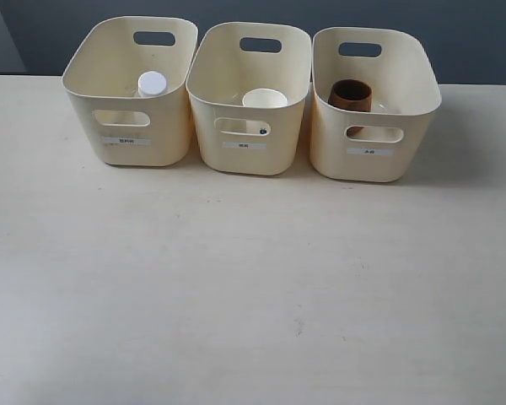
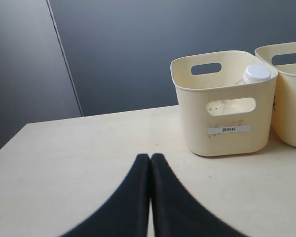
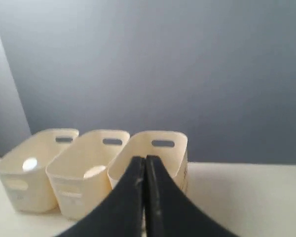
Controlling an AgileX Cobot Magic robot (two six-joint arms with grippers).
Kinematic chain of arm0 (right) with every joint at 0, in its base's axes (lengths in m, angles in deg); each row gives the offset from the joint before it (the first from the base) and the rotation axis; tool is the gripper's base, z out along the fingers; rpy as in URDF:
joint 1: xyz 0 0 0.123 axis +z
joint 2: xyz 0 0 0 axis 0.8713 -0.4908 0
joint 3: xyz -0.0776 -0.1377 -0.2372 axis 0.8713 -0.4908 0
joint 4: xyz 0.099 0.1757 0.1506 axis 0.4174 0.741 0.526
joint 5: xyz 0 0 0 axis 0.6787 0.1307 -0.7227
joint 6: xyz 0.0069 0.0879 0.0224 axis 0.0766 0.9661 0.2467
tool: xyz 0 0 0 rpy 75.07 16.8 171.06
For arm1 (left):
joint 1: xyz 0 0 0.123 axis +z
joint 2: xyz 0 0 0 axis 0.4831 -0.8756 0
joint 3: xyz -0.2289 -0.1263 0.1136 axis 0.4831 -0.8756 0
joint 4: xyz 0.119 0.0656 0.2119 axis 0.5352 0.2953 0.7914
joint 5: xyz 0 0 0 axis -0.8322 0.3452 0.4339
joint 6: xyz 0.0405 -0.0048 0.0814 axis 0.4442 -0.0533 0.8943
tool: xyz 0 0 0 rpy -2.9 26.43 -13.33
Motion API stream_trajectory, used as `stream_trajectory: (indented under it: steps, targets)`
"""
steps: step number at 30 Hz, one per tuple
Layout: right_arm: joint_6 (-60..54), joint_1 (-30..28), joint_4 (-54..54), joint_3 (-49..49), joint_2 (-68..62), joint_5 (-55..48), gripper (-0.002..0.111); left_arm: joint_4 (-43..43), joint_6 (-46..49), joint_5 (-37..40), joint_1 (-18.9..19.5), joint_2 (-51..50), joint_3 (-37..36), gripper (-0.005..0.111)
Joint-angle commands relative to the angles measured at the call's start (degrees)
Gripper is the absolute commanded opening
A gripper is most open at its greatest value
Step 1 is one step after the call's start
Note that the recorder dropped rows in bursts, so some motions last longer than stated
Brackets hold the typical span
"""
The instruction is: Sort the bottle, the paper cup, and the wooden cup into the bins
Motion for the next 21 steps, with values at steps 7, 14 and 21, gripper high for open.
stream_trajectory:
  steps: [7, 14, 21]
  targets:
    - [0.93, -26.42, 2.31, -17.63, 2.88, 25.23, -0.001, 0.00, -0.08, -0.40, 0.03, 0.28, -0.10, 0.000]
    - [1.14, -40.99, 9.44, -41.84, 2.88, 54.14, -0.001, 0.00, -0.08, -0.40, 0.03, 0.28, -0.10, 0.000]
    - [0.41, -41.41, 7.34, -46.54, 2.88, 52.84, -0.001, 0.00, -0.08, -0.40, 0.03, 0.28, -0.10, 0.000]
